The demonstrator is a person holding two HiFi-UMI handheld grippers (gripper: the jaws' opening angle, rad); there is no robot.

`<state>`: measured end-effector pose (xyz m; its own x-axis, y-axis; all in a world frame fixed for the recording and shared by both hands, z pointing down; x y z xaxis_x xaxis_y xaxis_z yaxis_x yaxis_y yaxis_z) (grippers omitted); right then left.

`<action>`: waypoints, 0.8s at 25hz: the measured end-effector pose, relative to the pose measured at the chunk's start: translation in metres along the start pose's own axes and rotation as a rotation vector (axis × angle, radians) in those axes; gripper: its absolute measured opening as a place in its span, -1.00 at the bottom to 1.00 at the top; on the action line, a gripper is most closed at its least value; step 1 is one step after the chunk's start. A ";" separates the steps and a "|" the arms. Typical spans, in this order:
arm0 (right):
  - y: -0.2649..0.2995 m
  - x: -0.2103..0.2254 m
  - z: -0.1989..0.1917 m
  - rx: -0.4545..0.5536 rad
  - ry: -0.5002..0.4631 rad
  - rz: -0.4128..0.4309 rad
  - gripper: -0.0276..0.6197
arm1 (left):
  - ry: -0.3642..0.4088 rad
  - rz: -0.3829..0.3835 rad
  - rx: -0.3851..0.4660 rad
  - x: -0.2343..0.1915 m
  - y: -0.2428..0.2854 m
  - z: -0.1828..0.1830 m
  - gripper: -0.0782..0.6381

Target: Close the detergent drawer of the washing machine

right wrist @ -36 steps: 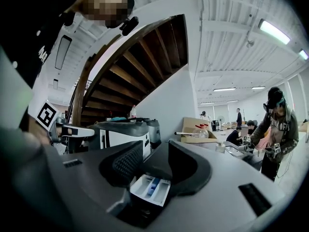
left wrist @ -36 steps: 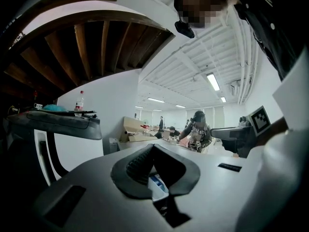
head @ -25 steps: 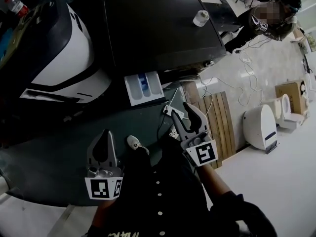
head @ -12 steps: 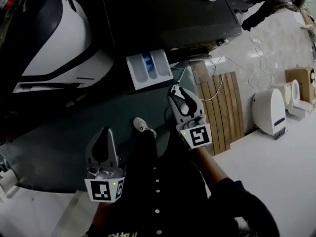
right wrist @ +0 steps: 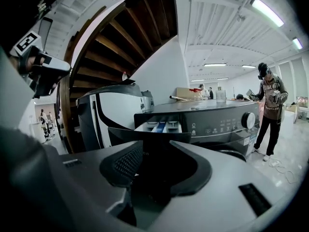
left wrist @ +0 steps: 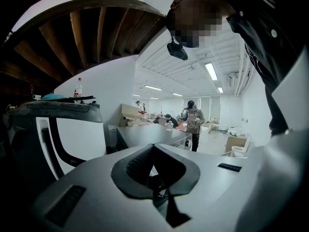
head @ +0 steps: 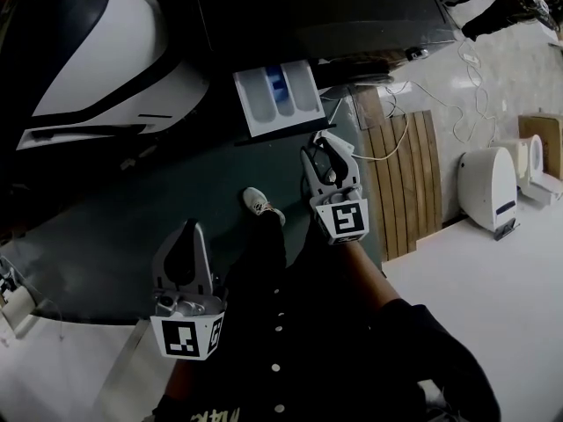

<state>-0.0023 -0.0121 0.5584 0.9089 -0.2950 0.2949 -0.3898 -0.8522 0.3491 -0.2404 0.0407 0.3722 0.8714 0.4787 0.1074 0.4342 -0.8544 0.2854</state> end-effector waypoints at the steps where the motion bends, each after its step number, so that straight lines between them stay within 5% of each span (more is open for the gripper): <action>1: 0.003 0.000 -0.004 -0.004 0.000 -0.003 -0.42 | -0.001 0.003 -0.002 0.000 -0.001 -0.001 -0.74; 20: 0.026 0.003 -0.018 -0.021 0.105 -0.134 -0.37 | -0.042 0.006 -0.011 0.005 -0.007 -0.009 -0.74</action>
<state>-0.0126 -0.0275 0.5849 0.9329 -0.1319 0.3352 -0.2703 -0.8715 0.4093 -0.2405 0.0507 0.3790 0.8829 0.4645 0.0689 0.4267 -0.8549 0.2951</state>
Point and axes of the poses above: the fingertips, and each gripper's own axes: y forward along the fingers, x to its right, z out of its top, the point moved 6 cm from there along -y, backward along the fingers, and after that the axes turned 9 degrees about y, right-handed, at the moved point
